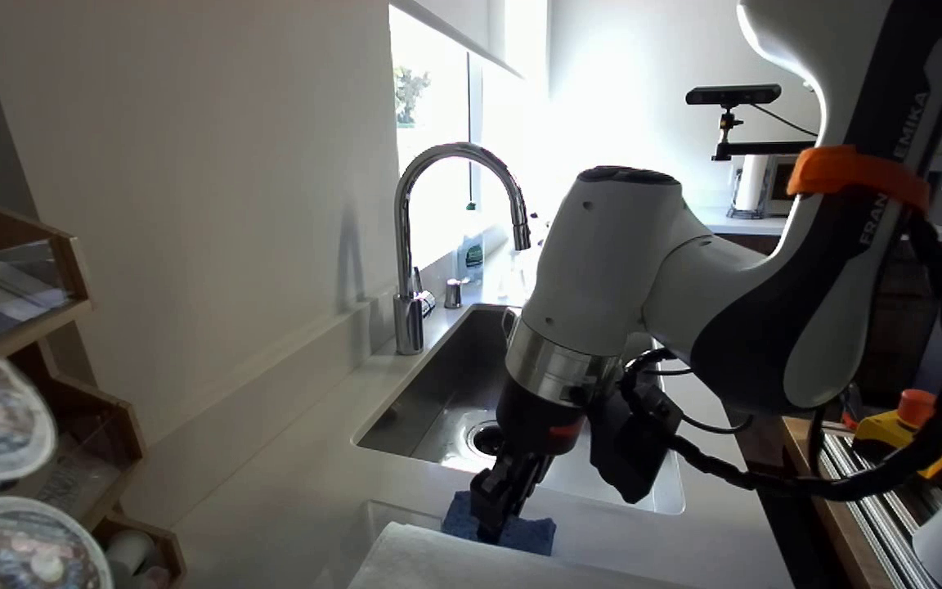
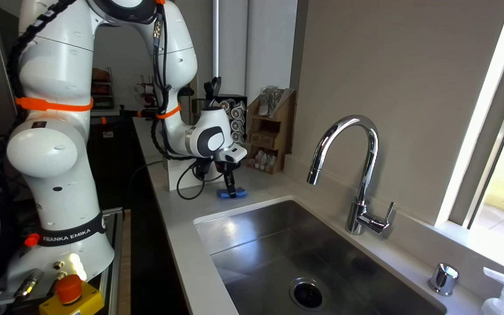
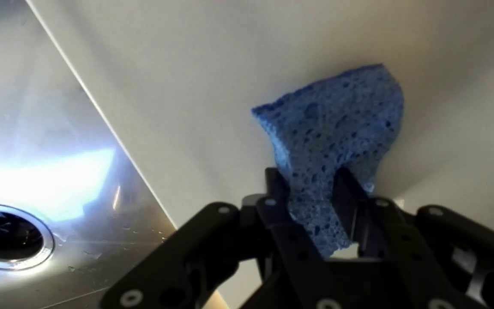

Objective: Use the blue sponge to wipe the countertop

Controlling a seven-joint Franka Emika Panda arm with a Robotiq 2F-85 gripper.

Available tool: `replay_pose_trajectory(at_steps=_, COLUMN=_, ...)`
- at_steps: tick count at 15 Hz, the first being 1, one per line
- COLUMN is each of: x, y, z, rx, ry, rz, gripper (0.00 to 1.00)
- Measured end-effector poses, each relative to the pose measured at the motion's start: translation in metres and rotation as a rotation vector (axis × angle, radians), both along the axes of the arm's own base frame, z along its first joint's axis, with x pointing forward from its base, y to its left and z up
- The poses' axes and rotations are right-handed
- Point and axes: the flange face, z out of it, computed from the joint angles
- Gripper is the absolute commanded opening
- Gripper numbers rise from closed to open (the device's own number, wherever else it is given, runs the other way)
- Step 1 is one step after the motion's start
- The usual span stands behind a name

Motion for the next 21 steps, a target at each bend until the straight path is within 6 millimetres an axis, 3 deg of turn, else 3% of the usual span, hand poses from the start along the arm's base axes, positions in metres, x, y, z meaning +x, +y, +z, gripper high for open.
replay_pose_trajectory(at_steps=7, x=-0.034, y=0.006, z=0.000, rx=0.000, ry=0.039, rz=0.007, gripper=0.09)
replay_pose_trajectory(at_steps=16, x=-0.034, y=0.002, z=0.002, rx=-0.017, ry=0.083, rz=-0.057, gripper=0.09)
replay_pose_trajectory(at_steps=21, x=-0.025, y=-0.025, z=0.002, rx=-0.017, ry=0.080, rz=-0.132, gripper=0.09)
